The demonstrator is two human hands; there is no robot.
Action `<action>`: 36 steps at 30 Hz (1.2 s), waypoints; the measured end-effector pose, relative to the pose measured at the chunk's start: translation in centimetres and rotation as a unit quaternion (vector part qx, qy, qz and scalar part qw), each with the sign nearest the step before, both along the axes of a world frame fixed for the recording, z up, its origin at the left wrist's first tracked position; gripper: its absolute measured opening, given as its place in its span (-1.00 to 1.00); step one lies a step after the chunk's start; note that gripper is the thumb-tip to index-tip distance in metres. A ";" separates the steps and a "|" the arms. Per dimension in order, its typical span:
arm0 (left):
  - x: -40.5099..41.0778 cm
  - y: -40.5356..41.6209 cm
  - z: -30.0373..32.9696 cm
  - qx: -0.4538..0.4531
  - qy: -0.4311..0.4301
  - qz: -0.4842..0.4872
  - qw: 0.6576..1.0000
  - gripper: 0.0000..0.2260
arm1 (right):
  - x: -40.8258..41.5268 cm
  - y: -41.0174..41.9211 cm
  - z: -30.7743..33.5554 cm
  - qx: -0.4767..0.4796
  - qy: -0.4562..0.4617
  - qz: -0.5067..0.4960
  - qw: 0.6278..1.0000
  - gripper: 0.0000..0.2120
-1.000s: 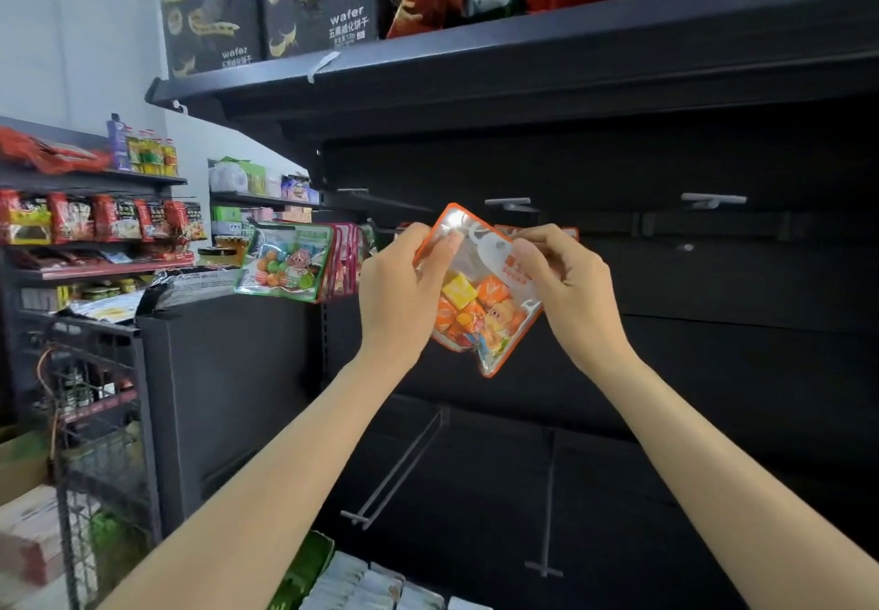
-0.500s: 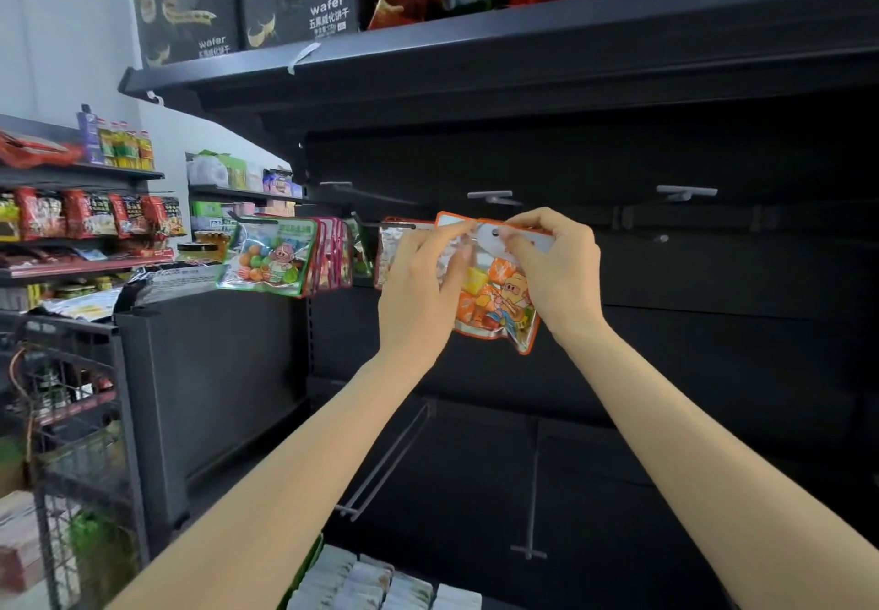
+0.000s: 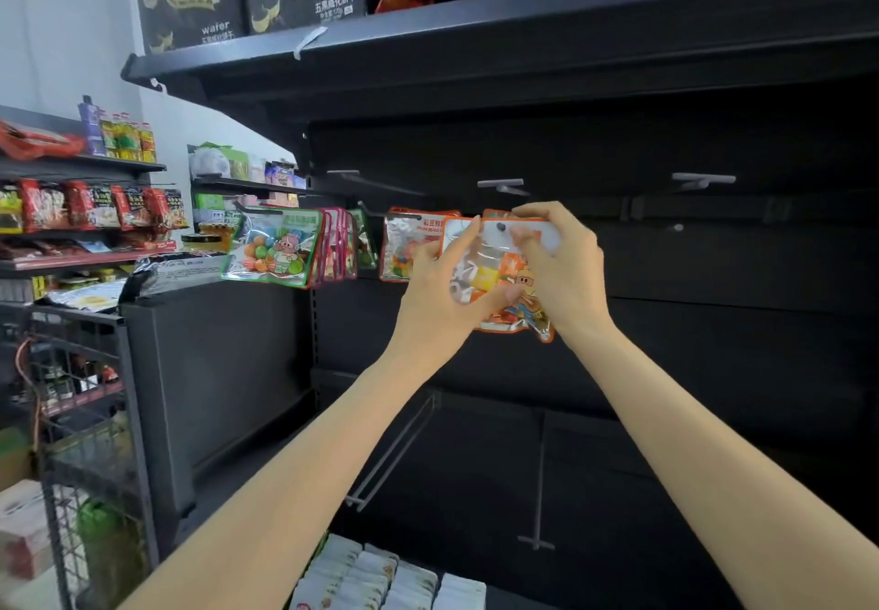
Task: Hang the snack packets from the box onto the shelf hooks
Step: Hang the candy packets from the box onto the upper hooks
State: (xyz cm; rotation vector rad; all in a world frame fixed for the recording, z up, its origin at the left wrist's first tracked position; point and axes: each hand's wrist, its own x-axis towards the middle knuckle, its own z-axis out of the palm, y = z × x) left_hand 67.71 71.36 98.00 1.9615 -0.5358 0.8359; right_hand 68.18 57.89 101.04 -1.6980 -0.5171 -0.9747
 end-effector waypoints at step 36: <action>14.0 -4.3 1.5 0.111 0.090 0.036 0.989 -0.30 | 12.3 -4.3 -2.5 -0.200 0.121 -0.114 0.966 -0.22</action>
